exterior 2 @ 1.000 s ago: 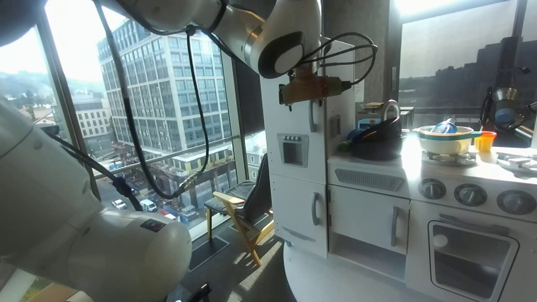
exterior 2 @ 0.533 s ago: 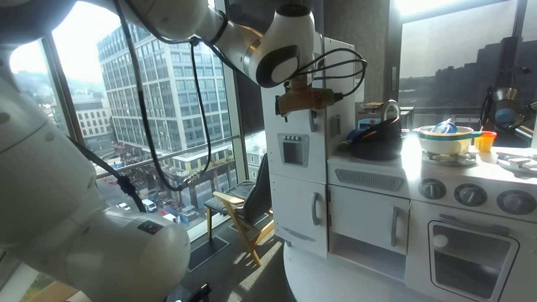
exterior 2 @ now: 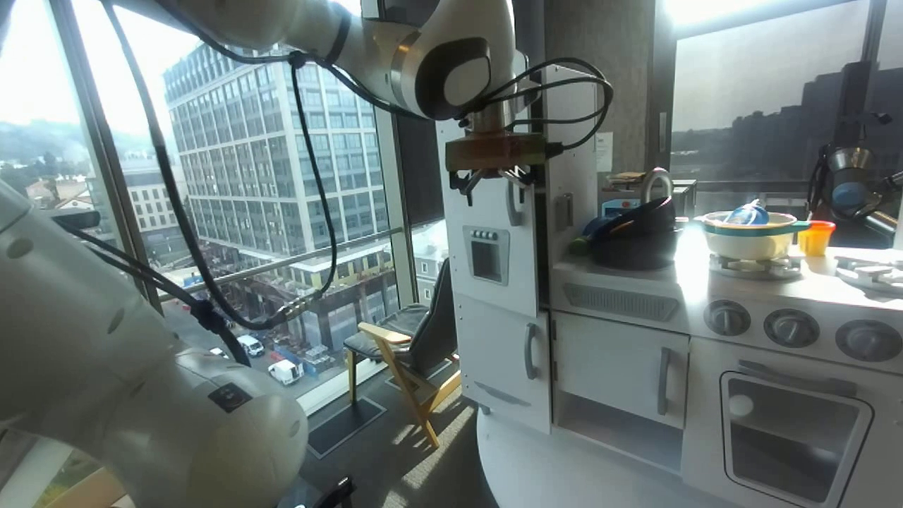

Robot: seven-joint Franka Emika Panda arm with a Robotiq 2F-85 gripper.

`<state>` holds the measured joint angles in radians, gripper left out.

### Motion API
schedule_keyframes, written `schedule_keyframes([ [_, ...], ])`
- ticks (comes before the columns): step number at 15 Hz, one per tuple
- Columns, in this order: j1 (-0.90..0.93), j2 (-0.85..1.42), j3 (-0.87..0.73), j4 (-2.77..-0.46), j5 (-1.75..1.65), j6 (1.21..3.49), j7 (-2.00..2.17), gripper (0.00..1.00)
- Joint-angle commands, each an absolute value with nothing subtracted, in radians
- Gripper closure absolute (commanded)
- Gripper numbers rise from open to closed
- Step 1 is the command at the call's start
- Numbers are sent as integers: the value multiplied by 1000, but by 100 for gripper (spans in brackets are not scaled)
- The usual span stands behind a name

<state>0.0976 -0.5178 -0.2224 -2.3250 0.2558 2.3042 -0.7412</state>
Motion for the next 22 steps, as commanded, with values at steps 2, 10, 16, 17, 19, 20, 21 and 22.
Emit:
schedule_keyframes([
  [2, -5, -590, -129, -2316, 94, 2192, -493, 0],
  [10, -166, -496, -72, -2221, -274, 2294, -180, 0],
  [16, -144, -393, -104, -2183, -242, 2401, -90, 0],
  [17, -124, -390, -102, -2178, -197, 2382, -92, 0],
  [19, -86, -411, -105, -2190, -118, 2368, -125, 0],
  [20, -71, -432, -102, -2199, -93, 2348, -135, 0],
  [21, -57, -450, -100, -2205, -72, 2325, -141, 0],
  [22, -48, -467, -96, -2210, -65, 2305, -144, 0],
])
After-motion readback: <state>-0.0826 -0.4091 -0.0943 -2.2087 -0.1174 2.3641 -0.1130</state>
